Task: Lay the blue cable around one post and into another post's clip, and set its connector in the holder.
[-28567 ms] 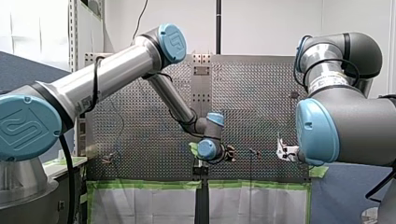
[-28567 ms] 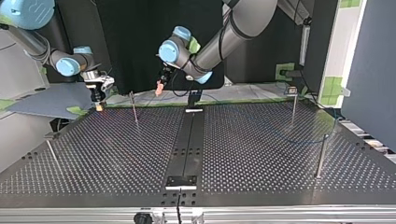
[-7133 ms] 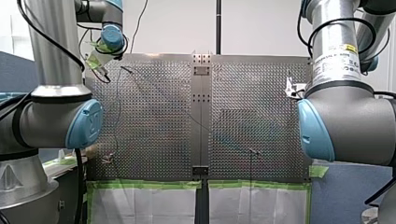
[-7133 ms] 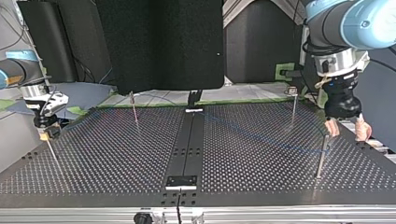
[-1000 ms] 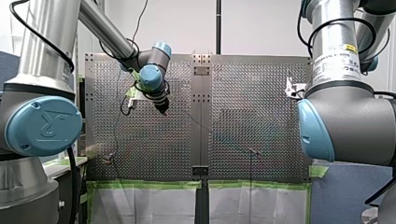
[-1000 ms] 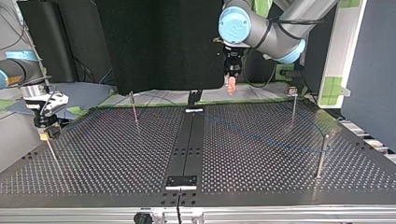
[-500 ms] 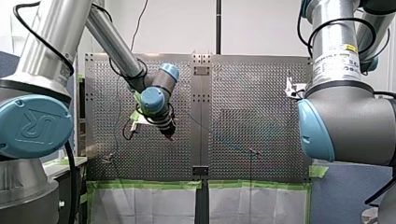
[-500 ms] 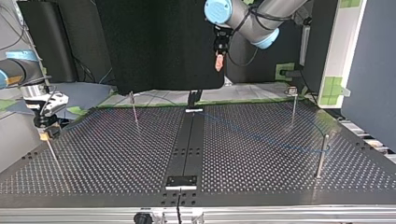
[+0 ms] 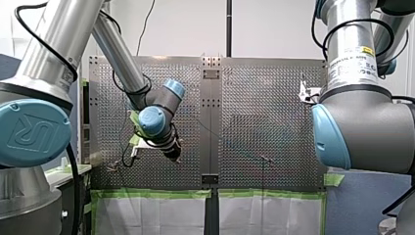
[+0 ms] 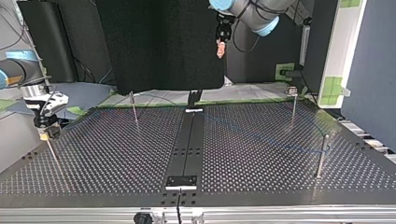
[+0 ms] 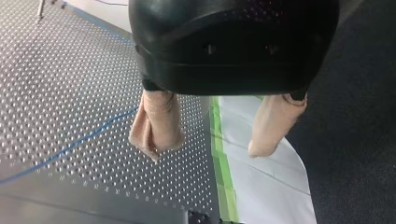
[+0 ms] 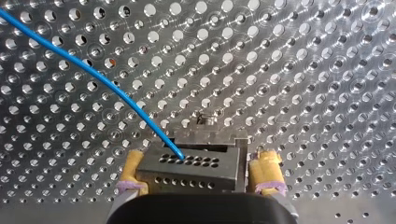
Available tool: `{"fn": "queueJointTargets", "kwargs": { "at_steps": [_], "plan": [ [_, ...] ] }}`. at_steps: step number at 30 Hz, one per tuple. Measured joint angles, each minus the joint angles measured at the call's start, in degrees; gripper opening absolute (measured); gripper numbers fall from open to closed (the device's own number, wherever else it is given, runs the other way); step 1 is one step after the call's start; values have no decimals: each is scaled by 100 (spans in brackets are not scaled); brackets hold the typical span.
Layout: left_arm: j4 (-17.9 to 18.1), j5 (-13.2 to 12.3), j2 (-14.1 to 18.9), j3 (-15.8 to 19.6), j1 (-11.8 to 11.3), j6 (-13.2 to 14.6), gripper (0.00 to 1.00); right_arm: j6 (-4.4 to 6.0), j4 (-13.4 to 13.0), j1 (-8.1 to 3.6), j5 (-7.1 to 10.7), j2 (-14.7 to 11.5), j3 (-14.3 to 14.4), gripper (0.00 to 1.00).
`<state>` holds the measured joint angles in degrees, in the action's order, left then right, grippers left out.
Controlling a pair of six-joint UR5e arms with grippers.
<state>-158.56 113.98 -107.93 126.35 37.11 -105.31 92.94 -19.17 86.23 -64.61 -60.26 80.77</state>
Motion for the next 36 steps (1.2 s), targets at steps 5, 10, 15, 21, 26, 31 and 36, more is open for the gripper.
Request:
{"fn": "queueJointTargets", "kwargs": {
  "at_steps": [5, 10, 15, 21, 26, 31, 36],
  "plan": [
    [238, -234, 1, 234, -230, -236, 100, 0, 0, 0, 0, 0, 0, 99],
    [489, -487, 0, 488, -484, -380, 100, 0, 0, 0, 0, 0, -1, 99],
    [730, -656, 1, 730, -650, -392, 100, 0, 0, 0, 0, 0, 0, 99],
    [1083, -671, 2, 1077, -683, -400, 100, 0, 0, 0, 0, 0, 0, 99],
    [1362, -664, 3, 1190, -686, -401, 100, 0, 0, 0, 0, 0, 0, 99],
    [1637, -640, 2, 1204, -688, -465, 100, 0, 0, 0, 0, 0, 0, 99],
    [1870, -637, 1, 1203, -692, -559, 100, 0, 0, 0, 0, 0, -1, 99]
  ]
}}
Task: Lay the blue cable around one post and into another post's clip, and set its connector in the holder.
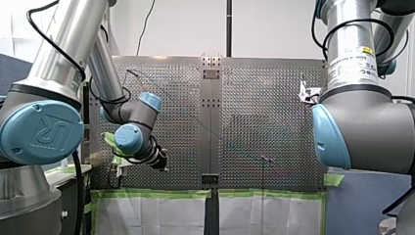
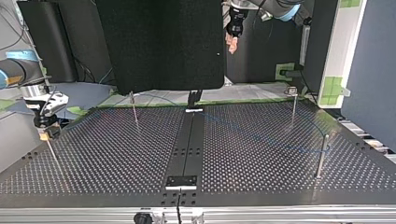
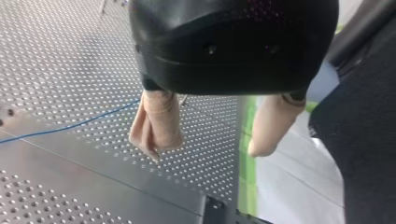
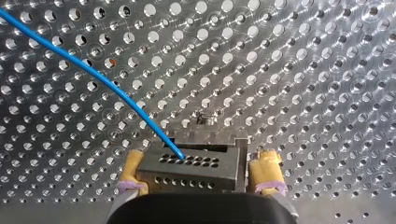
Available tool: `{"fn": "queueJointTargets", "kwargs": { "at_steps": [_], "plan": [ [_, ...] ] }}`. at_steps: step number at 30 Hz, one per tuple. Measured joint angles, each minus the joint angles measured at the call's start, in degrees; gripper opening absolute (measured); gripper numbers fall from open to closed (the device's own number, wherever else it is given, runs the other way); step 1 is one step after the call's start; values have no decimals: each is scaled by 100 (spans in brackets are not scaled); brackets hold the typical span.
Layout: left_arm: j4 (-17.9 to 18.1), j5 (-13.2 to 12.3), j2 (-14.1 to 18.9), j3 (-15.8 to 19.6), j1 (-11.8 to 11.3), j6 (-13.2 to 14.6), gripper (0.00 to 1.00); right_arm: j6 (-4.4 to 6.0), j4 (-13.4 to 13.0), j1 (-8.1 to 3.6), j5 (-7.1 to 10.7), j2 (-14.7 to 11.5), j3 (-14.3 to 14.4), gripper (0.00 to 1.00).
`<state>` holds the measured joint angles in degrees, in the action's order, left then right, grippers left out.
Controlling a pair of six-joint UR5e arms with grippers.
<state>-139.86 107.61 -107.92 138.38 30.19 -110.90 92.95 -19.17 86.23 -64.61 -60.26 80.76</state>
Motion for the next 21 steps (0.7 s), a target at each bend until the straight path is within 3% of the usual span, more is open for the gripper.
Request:
{"fn": "queueJointTargets", "kwargs": {
  "at_steps": [21],
  "plan": [
    [1021, -18, 0, 2, -19, -40, 100, 0, 0, 0, 0, 0, 0, 99]
  ]
}}
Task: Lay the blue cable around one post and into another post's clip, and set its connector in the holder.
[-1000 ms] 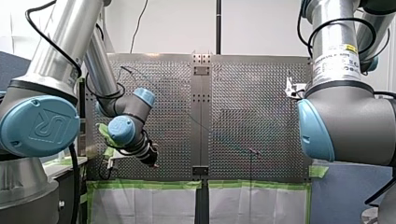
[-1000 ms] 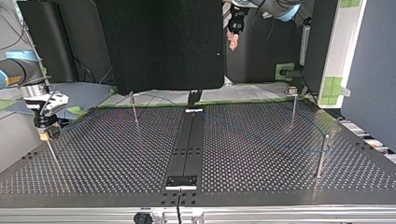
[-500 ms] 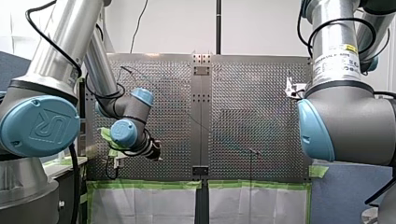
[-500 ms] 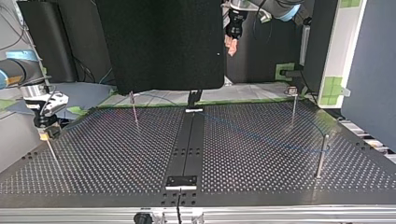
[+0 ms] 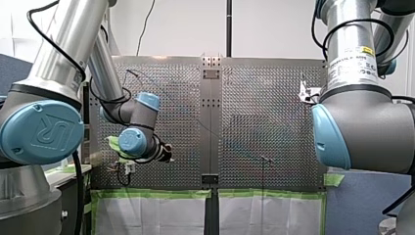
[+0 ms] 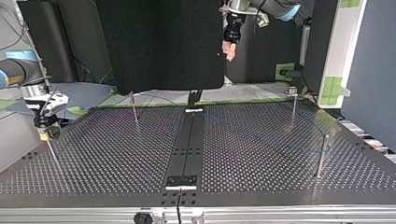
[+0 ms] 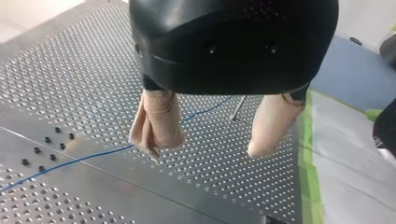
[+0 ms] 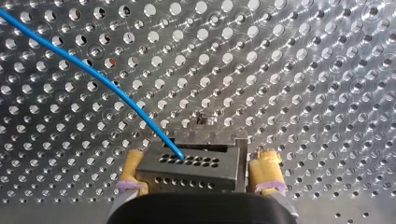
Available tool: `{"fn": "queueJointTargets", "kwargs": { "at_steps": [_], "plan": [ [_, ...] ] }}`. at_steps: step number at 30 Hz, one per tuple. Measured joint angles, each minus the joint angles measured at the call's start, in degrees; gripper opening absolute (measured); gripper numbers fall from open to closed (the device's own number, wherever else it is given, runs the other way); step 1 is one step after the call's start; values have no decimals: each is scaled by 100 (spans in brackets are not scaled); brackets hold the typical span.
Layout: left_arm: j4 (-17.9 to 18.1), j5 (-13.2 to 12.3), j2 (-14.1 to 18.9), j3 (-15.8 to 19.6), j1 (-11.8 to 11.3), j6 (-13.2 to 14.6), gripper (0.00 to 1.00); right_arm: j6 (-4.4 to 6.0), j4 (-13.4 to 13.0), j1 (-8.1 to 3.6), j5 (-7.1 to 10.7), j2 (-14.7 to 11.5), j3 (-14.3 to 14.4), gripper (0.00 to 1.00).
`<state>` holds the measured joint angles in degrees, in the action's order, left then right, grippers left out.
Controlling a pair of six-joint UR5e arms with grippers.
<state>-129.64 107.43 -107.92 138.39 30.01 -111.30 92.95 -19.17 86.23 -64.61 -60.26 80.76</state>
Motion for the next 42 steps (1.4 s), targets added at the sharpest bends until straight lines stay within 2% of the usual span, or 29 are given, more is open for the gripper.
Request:
{"fn": "queueJointTargets", "kwargs": {
  "at_steps": [38, 42],
  "plan": [
    [1953, -25, -2, -4, -149, 27, 100, 0, 0, 0, 0, 0, 0, 99],
    [2152, 10, -2, -5, -180, 101, 100, 0, 0, 0, 1, 0, 0, 99]
  ]
}}
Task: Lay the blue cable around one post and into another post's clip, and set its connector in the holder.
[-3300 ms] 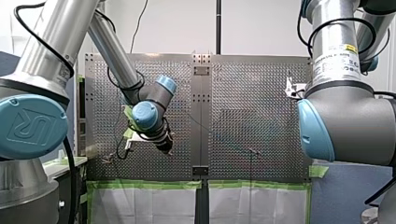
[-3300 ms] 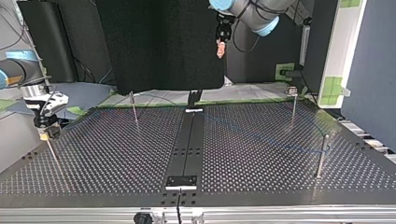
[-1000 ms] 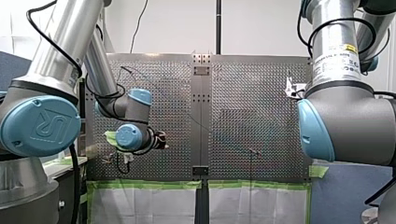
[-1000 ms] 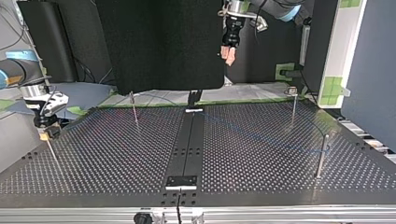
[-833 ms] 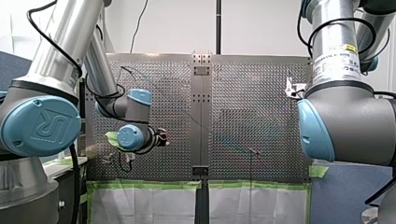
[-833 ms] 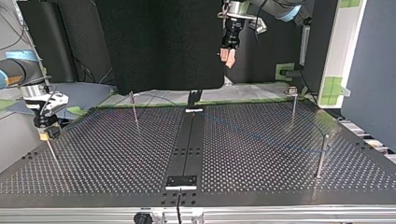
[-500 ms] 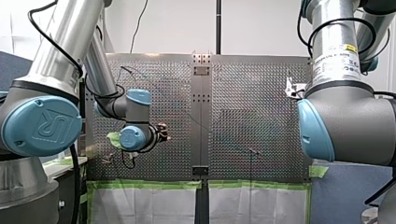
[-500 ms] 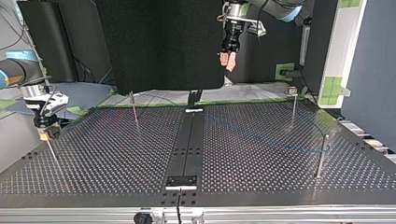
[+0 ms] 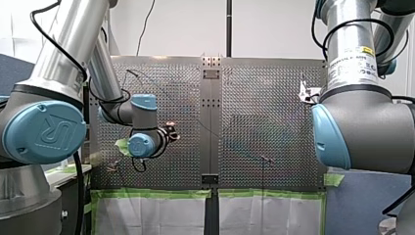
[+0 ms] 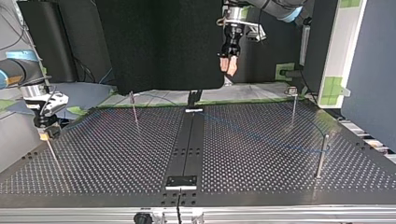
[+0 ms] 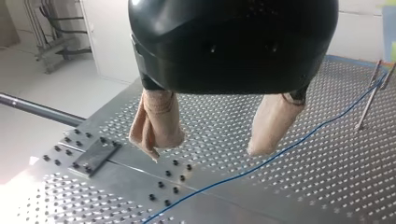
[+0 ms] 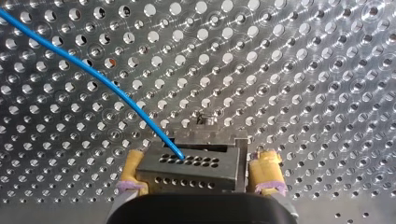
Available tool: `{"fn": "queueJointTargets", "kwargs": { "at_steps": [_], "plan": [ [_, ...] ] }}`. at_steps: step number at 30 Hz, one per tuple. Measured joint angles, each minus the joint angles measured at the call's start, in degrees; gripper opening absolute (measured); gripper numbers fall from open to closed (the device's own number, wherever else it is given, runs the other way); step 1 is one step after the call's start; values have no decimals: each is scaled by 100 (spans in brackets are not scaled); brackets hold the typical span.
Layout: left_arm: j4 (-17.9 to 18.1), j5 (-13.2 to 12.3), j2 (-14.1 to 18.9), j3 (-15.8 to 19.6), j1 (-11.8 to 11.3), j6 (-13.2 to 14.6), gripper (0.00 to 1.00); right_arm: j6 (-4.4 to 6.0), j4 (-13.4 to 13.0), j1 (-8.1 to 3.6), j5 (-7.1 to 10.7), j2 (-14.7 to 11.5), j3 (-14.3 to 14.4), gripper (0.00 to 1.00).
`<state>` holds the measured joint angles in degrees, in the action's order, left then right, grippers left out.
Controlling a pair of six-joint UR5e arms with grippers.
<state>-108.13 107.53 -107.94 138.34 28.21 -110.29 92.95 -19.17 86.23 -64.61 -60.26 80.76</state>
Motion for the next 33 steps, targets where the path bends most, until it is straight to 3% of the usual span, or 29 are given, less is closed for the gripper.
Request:
{"fn": "queueJointTargets", "kwargs": {
  "at_steps": [5, 24, 33],
  "plan": [
    [108, 60, 0, -1, -37, 223, 100, 0, 0, 0, 0, 0, 0, 99],
    [-691, 65, 0, -1, -58, 1218, 100, 0, 0, 0, 0, 0, 0, 99],
    [-708, 53, 2, -1, -58, 1367, 100, 0, 0, 0, 0, 0, 0, 99]
  ]
}}
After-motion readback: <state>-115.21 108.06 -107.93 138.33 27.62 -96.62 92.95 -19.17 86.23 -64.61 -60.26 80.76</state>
